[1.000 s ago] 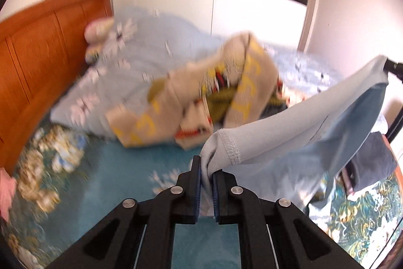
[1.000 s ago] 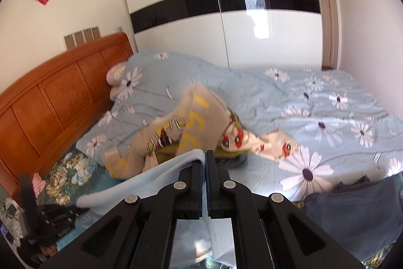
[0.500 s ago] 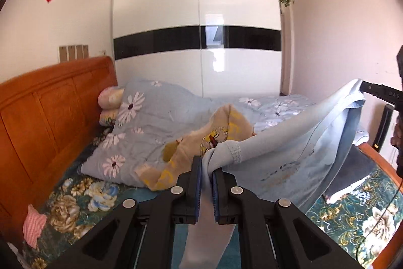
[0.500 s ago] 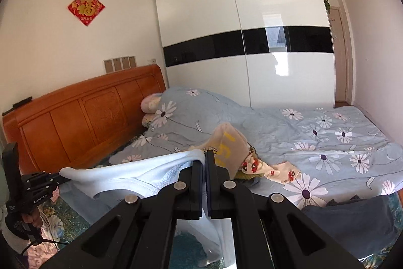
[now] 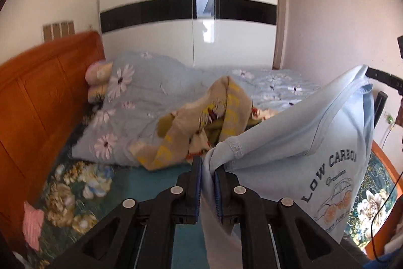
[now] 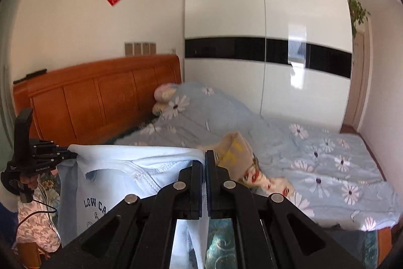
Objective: Fold clothes
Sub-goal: 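Lower the held shirt flat onto the rug and open both grippers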
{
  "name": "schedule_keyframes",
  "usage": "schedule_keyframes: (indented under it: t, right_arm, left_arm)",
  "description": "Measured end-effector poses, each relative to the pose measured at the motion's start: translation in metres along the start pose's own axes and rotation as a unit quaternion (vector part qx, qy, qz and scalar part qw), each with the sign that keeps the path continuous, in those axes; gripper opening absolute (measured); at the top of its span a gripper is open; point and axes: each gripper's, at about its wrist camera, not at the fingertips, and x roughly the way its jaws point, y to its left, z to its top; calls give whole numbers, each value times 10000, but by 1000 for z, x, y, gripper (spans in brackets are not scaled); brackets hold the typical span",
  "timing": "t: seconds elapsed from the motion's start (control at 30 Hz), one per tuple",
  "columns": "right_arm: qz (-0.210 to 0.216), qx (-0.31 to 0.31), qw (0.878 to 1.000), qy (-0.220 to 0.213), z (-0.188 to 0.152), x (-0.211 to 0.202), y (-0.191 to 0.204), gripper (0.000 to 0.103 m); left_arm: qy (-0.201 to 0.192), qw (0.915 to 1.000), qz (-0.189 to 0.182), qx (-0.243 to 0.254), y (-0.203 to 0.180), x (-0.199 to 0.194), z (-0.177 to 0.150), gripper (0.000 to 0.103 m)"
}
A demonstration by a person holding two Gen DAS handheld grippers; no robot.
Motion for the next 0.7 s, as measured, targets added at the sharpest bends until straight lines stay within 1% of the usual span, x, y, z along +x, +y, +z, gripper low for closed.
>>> schedule_keyframes:
  t: [0.07, 0.17, 0.27, 0.37, 0.4, 0.5, 0.57, 0.63, 0.7]
  right_arm:
    - [-98, 195, 9975, 669, -31, 56, -12, 2]
    - [-213, 515, 9849, 1639, -84, 133, -28, 2]
    - [-165, 926, 9683, 2313, -138, 177, -41, 2]
    - [-149, 1199, 9507, 2857, -182, 213, -52, 2]
    - [-127, 1324, 9450, 2987, -193, 221, -56, 2]
    - [-79, 1714, 9316, 3205, -208, 244, -71, 2]
    - [-83, 1905, 9247, 3295, -213, 264, -80, 2]
    - [-147, 1941, 9221, 3344, -210, 284, -87, 2]
    - [-233, 1867, 9226, 3368, -205, 305, -91, 2]
  left_arm:
    - [523, 9983, -14, -244, 6, 51, -22, 12]
    - [1279, 9910, 26, -407, 4, 115, -63, 11]
    - [1902, 9802, -17, -556, -3, 158, -105, 11]
    - [2242, 9710, -110, -828, 3, 190, -126, 11]
    - [2297, 9686, -152, -940, 7, 199, -128, 11]
    - [2378, 9642, -240, -1148, 18, 228, -122, 11]
    - [2392, 9640, -233, -1140, 21, 250, -113, 11]
    - [2428, 9637, -205, -1088, 21, 272, -101, 11]
    - [2471, 9633, -167, -1038, 23, 296, -89, 11]
